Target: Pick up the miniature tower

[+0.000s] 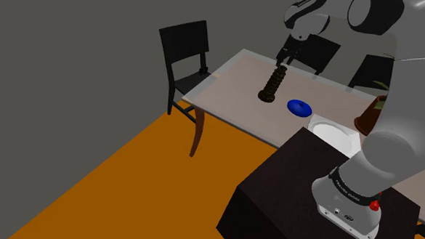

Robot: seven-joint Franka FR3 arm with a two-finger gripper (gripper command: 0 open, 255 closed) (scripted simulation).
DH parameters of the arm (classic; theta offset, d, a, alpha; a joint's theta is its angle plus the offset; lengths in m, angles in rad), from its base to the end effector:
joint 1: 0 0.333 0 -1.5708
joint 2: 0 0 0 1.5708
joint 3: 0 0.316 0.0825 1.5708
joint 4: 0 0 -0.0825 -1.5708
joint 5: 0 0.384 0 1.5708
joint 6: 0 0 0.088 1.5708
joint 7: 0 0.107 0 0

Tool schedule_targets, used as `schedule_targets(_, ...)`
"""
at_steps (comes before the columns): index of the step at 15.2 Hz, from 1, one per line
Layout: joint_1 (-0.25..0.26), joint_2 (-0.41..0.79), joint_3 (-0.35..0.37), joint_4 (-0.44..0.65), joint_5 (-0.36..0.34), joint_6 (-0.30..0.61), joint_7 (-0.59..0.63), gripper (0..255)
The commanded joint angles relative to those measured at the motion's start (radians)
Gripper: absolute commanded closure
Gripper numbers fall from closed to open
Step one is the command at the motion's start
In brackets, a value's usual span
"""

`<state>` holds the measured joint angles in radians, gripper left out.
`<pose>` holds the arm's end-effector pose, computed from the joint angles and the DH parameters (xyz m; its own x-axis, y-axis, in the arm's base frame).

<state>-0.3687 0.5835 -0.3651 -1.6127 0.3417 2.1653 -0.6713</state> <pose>0.5422 -0.4263 0.3047 0.9785 -0.1964 0.0623 -0.1927 -0.9793 -0.0614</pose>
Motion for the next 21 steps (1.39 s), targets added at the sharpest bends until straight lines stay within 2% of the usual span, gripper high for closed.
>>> schedule_targets(1, -0.004, 0.019, 0.006, 0.001, 0.009, 0.017, -0.005, 0)
schedule_targets(6, -0.009, 0.045, 0.014, -0.007, 0.021, 0.050, -0.015, 0)
schedule_targets(7, -0.008, 0.045, 0.014, -0.008, 0.021, 0.051, -0.014, 255)
schedule_targets(16, -0.009, 0.045, 0.014, -0.007, 0.021, 0.050, -0.015, 255)
schedule_targets(21, -0.002, 0.009, 0.002, 0.005, 0.004, 0.004, -0.002, 255)
